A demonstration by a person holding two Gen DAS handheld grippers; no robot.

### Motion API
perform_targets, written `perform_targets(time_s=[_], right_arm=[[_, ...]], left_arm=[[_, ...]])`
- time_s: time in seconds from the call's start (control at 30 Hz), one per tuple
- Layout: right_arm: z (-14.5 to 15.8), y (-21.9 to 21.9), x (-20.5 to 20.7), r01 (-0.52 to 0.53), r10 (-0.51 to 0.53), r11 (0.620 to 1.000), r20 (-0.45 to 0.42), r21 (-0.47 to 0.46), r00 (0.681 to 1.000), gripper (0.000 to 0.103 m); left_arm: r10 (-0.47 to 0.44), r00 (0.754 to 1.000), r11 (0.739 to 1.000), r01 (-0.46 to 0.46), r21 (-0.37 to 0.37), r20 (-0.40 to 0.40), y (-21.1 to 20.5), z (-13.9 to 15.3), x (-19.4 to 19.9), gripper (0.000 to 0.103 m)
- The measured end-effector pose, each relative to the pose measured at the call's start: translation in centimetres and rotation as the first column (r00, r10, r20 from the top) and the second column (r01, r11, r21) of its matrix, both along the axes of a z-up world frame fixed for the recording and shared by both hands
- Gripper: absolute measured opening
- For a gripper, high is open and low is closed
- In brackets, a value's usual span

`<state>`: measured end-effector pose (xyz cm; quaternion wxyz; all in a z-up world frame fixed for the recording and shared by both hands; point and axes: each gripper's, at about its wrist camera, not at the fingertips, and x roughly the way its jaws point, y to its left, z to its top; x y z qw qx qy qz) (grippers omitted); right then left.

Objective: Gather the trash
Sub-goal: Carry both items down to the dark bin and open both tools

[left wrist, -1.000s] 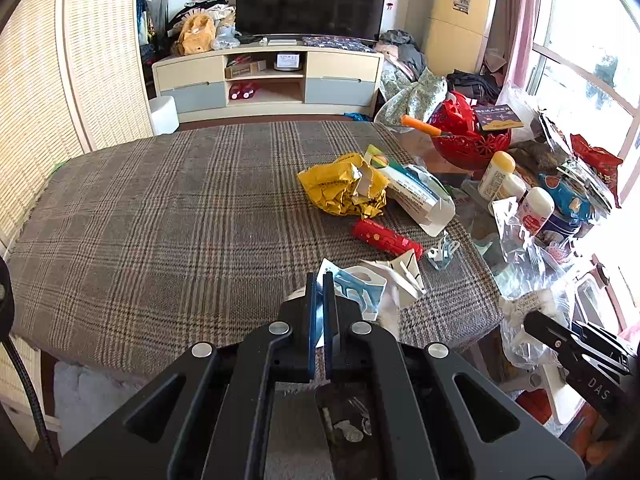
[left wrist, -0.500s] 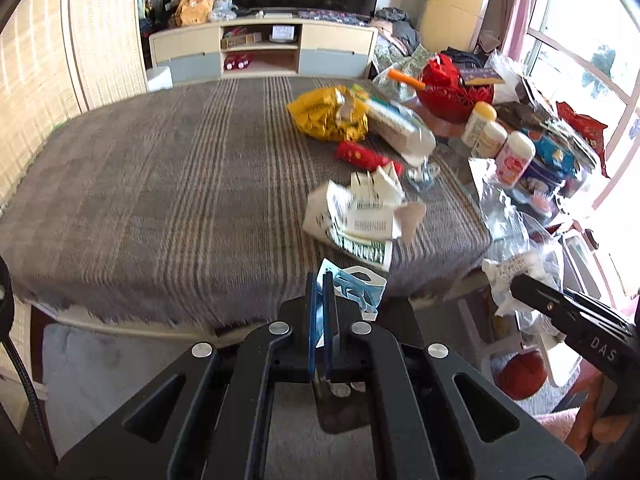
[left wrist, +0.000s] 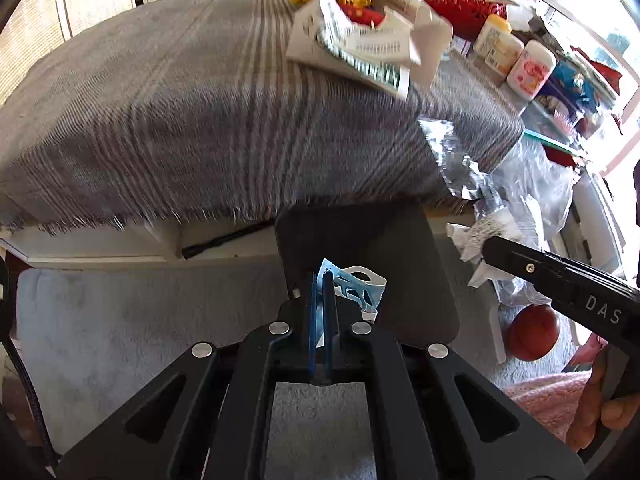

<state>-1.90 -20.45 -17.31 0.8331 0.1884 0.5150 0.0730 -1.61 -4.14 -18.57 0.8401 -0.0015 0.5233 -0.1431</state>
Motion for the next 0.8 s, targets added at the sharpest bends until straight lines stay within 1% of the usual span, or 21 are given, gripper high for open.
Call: perform_targets(time_s=[0.2, 0.3, 0.47, 0.7, 0.8], right_arm=[[-4.1, 0.0, 0.5, -0.012, 0.015, 0.999, -0.071, 0.040, 0.997, 0.022], [-5.1, 0.4, 0.7, -0.023, 0.025, 0.999, -0.096, 0.022, 0.995, 0.022], [-6.6, 0.6, 0.9, -0.010, 0.014, 1.000, -0.148, 0.028, 0.989, 0.024], [-6.8, -0.2, 1.3, 0.015, -0.008, 0.999, -0.153, 0.046, 0.988, 0.027], [-6.9, -0.4, 1.4, 0.013, -0.006, 0.999, -0.155, 0.045, 0.988, 0.031]], left_arm=[[-0.038, 0.999, 0.999, 0.038, 0.003, -0.035, -0.9, -3.5, -0.5, 0.002], [-0.045, 0.997, 0.999, 0.044, -0.007, -0.067, -1.2, -4.9, -0.6, 0.002], [-0.048, 0.995, 0.999, 0.048, 0.001, -0.086, -1.4, -5.7, -0.4, 0.003], [-0.047, 0.994, 0.999, 0.047, 0.002, -0.099, -1.5, -6.1, -0.2, 0.004], [-0.043, 0.995, 0.999, 0.043, 0.000, -0.096, -1.4, -6.0, -0.1, 0.013]])
